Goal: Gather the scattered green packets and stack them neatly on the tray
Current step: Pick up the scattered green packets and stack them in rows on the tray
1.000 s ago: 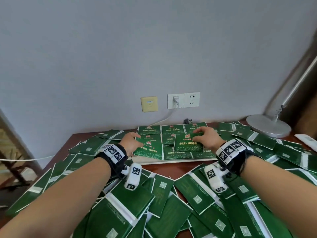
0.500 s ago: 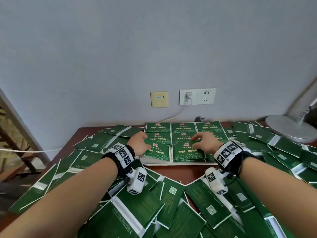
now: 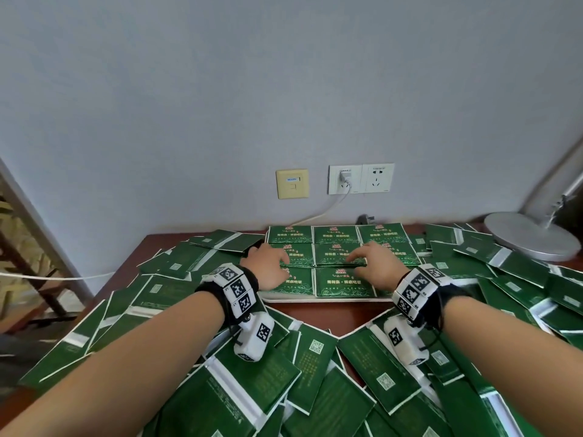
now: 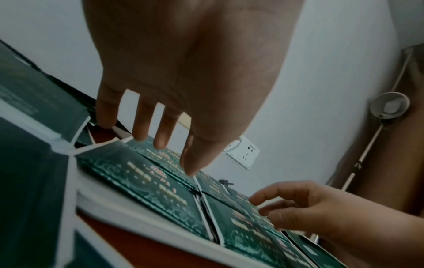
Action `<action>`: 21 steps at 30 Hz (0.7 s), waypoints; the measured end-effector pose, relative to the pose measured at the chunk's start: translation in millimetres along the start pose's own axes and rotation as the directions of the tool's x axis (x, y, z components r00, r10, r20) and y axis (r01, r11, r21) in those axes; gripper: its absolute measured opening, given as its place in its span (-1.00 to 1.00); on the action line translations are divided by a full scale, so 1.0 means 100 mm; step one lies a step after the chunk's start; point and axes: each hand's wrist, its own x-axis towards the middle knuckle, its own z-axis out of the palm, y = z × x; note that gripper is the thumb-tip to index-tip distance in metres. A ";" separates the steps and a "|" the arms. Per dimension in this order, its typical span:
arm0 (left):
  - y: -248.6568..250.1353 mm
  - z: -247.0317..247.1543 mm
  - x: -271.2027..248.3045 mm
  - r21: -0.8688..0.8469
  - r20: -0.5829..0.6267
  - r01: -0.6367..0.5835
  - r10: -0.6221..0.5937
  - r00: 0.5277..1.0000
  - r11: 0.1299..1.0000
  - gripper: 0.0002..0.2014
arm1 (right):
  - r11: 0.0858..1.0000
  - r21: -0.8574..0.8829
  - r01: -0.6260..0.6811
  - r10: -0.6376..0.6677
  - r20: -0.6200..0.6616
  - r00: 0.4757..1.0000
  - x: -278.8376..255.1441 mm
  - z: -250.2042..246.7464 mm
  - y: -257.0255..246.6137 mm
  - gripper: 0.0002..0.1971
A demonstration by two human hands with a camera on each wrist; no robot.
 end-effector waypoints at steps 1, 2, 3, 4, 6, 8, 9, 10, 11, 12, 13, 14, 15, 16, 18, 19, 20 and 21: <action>0.02 0.01 -0.02 -0.010 0.034 -0.027 0.027 0.999 1.000 -0.68 | 0.999 -0.032 0.022 -0.021 0.007 1.000 -0.02 -0.01 -0.01 -0.73; 0.05 0.02 -0.03 -0.021 0.070 -0.053 0.054 0.996 0.998 -0.68 | 0.998 -0.056 0.042 -0.040 0.033 0.999 -0.04 -0.01 -0.02 -0.73; 0.07 0.03 -0.04 -0.034 0.101 -0.079 0.082 0.992 0.996 -0.67 | 0.995 -0.072 0.066 -0.061 0.065 0.996 -0.06 -0.01 -0.03 -0.73; 0.09 0.05 -0.06 -0.038 0.125 -0.101 0.106 0.986 0.994 -0.64 | 0.992 -0.085 0.089 -0.080 0.106 0.991 -0.08 -0.01 -0.04 -0.72; 0.12 0.06 -0.09 -0.030 0.151 -0.129 0.132 0.980 0.991 -0.60 | 0.984 -0.117 0.136 -0.113 0.183 0.977 -0.11 0.01 -0.08 -0.68; 0.14 0.05 -0.10 -0.009 0.168 -0.140 0.140 0.976 0.990 -0.58 | 0.970 -0.177 0.165 -0.121 0.237 0.964 -0.12 0.03 -0.10 -0.64; 0.15 0.04 -0.11 0.002 0.178 -0.144 0.142 0.974 0.990 -0.57 | 0.965 -0.201 0.171 -0.117 0.253 0.960 -0.12 0.04 -0.11 -0.61; 0.15 0.04 -0.11 0.014 0.188 -0.147 0.142 0.972 0.989 -0.56 | 0.961 -0.215 0.171 -0.112 0.262 0.959 -0.12 0.04 -0.11 -0.60; 0.16 0.04 -0.10 0.028 0.203 -0.146 0.138 0.969 0.989 -0.55 | 0.961 -0.221 0.168 -0.106 0.268 0.958 -0.12 0.04 -0.11 -0.59; 0.16 0.04 -0.10 0.042 0.218 -0.145 0.133 0.967 0.988 -0.54 | 0.961 -0.220 0.165 -0.102 0.273 0.957 -0.11 0.04 -0.10 -0.58; 0.16 0.05 -0.09 0.057 0.234 -0.142 0.126 0.964 0.988 -0.53 | 0.962 -0.218 0.163 -0.100 0.276 0.956 -0.10 0.04 -0.10 -0.57; 0.15 0.06 -0.08 0.072 0.248 -0.139 0.118 0.962 0.988 -0.53 | 0.963 -0.217 0.160 -0.096 0.278 0.956 -0.10 0.04 -0.10 -0.57; 0.15 0.07 -0.06 0.086 0.259 -0.137 0.110 0.960 0.987 -0.53 | 0.964 -0.216 0.155 -0.091 0.279 0.956 -0.09 0.04 -0.09 -0.56; 0.14 0.07 -0.05 0.097 0.268 -0.135 0.105 0.958 0.986 -0.53 | 0.965 -0.216 0.150 -0.086 0.281 0.956 -0.09 0.04 -0.09 -0.56; 0.15 0.07 -0.05 0.107 0.278 -0.140 0.106 0.955 0.984 -0.53 | 0.967 -0.213 0.143 -0.078 0.284 0.956 -0.10 0.04 -0.08 -0.56; 0.15 0.07 -0.05 0.109 0.279 -0.146 0.110 0.954 0.983 -0.53 | 0.967 -0.211 0.140 -0.076 0.285 0.955 -0.10 0.04 -0.09 -0.55; 0.16 0.06 -0.06 0.109 0.280 -0.150 0.114 0.953 0.983 -0.53 | 0.968 -0.209 0.138 -0.074 0.286 0.955 -0.11 0.04 -0.09 -0.55; 0.16 0.05 -0.07 0.104 0.283 -0.152 0.117 0.952 0.983 -0.53 | 0.969 -0.205 0.135 -0.072 0.290 0.954 -0.11 0.03 -0.10 -0.55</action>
